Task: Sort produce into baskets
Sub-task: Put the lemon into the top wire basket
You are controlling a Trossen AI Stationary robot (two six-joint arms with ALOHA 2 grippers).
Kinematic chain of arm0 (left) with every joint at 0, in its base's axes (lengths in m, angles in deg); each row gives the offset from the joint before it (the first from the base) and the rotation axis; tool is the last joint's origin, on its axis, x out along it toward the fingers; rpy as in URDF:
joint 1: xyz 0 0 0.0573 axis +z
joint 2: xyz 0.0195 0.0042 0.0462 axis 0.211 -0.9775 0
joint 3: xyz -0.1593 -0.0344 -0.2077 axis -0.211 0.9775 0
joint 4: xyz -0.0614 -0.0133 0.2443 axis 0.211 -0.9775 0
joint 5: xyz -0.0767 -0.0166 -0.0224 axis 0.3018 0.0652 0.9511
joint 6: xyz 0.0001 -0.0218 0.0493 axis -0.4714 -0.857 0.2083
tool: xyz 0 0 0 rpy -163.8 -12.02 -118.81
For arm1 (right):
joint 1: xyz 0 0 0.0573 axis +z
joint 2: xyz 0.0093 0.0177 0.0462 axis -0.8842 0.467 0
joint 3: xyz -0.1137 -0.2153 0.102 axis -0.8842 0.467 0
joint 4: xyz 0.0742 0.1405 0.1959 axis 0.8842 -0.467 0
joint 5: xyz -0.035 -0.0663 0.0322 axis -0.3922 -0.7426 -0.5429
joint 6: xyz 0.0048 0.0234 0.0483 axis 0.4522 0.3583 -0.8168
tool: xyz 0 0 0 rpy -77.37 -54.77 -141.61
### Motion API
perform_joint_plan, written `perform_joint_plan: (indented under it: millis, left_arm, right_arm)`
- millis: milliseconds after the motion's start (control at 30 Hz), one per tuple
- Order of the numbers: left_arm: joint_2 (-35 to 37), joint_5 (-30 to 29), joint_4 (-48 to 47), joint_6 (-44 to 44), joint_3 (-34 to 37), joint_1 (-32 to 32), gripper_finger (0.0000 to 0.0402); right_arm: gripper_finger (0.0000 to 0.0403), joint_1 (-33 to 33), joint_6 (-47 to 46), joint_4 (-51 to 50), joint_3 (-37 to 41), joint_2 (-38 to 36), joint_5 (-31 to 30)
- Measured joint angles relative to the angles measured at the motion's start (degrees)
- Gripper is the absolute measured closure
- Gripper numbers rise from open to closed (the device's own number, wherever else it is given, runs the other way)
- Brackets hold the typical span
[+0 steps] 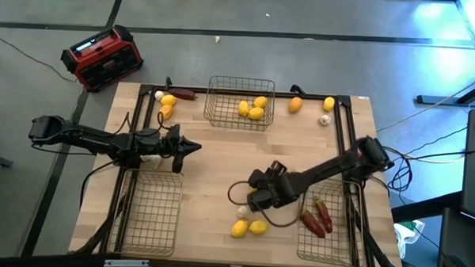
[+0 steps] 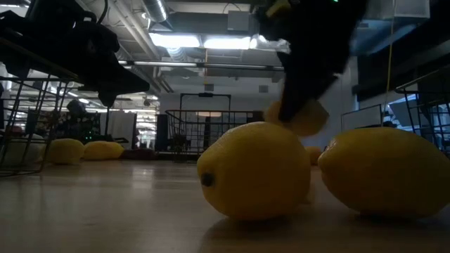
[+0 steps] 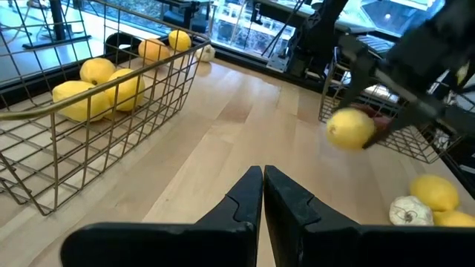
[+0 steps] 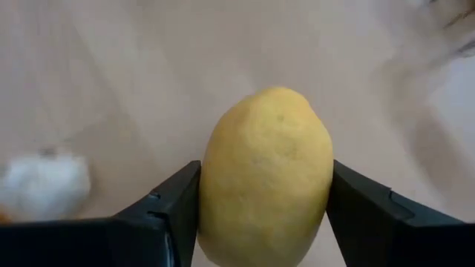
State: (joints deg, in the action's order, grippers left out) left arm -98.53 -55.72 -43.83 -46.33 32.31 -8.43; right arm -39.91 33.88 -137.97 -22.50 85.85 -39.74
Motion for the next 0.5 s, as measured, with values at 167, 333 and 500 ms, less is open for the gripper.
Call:
perform_joint_plan:
  millis: [167, 333, 500]
  left_arm:
    - [0.0, 0.0, 0.0, -0.09, 0.0, -0.02, 0.0389]
    - [0.0, 0.0, -0.06, -0.92, 0.0, 0.0, 0.0389]
    - [0.0, 0.0, -0.41, -1.41, 0.0, 0.0, 0.0389]
  right_arm:
    - [0.017, -3.9, 6.86, -7.74, -6.66, 0.0, -2.53]
    - [0.0169, -9.16, 15.36, -13.47, -12.5, -0.05, -5.92]
    - [0.0169, -15.74, 23.47, -15.6, -17.31, -0.09, -8.07]
